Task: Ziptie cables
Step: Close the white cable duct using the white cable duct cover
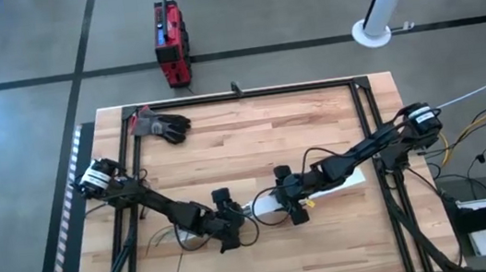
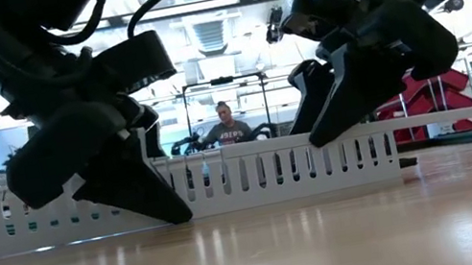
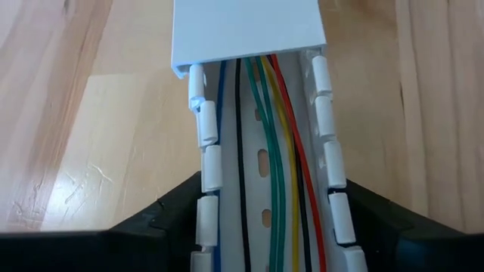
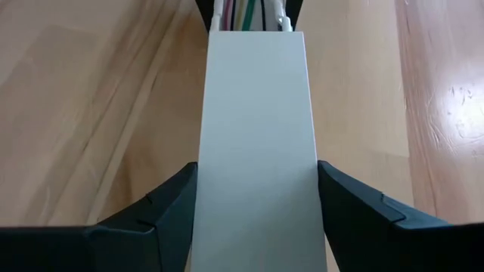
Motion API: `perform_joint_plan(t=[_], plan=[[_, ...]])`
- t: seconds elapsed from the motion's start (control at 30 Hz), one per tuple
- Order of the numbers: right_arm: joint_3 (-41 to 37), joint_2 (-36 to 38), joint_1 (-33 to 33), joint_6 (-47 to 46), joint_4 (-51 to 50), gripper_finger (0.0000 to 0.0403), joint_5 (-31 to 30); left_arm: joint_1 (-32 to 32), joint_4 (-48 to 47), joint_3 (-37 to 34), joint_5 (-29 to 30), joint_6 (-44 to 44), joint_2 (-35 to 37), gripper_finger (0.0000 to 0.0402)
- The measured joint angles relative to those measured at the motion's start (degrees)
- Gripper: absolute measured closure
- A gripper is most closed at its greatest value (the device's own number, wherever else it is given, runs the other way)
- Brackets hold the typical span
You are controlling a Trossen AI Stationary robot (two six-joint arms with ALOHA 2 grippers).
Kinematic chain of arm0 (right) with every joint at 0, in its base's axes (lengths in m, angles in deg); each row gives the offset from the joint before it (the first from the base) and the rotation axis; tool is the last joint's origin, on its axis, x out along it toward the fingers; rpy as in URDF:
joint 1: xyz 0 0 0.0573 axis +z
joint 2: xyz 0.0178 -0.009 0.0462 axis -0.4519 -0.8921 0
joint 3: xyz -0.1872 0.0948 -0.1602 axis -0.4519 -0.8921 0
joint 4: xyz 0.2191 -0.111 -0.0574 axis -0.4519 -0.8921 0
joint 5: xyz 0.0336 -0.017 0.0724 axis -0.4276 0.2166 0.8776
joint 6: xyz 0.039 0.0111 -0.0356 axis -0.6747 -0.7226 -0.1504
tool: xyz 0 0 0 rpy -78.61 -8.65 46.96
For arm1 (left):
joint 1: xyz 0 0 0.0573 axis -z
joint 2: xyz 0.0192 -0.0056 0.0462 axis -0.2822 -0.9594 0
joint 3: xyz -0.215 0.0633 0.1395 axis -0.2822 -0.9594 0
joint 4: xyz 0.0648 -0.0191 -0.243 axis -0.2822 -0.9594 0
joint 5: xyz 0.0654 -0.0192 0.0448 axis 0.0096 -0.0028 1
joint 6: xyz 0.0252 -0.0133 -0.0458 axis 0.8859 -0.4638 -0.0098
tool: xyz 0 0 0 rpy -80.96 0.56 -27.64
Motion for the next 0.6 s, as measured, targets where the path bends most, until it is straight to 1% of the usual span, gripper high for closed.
perform_joint_plan(t=[0.1,0.2,0.33,0.43,0.6], plan=[[-0.01,0.23,-0.41,0.13,-0.74,0.0184,0.7,0.0,0.78,-0.11,0.02,1.14,-0.04,0.0192],[0.15,-0.93,-0.93,0.49,-1.11,0.0184,2.68,0.0,1.27,-0.22,0.06,2.02,-0.07,0.019],[0.16,-1.04,-0.47,1.42,-1.39,0.0184,1.95,-0.02,0.19,-0.17,-0.14,0.73,-0.07,0.0188],[0.12,0.32,0.3,2.91,-1.93,0.0184,0.81,-0.02,-0.3,-0.17,-0.28,-0.32,-0.16,0.019],[-0.1,3.13,0.71,3.41,-4.82,0.0185,0.58,-0.02,-0.94,-0.24,-0.35,-1.18,-0.23,0.0187]])
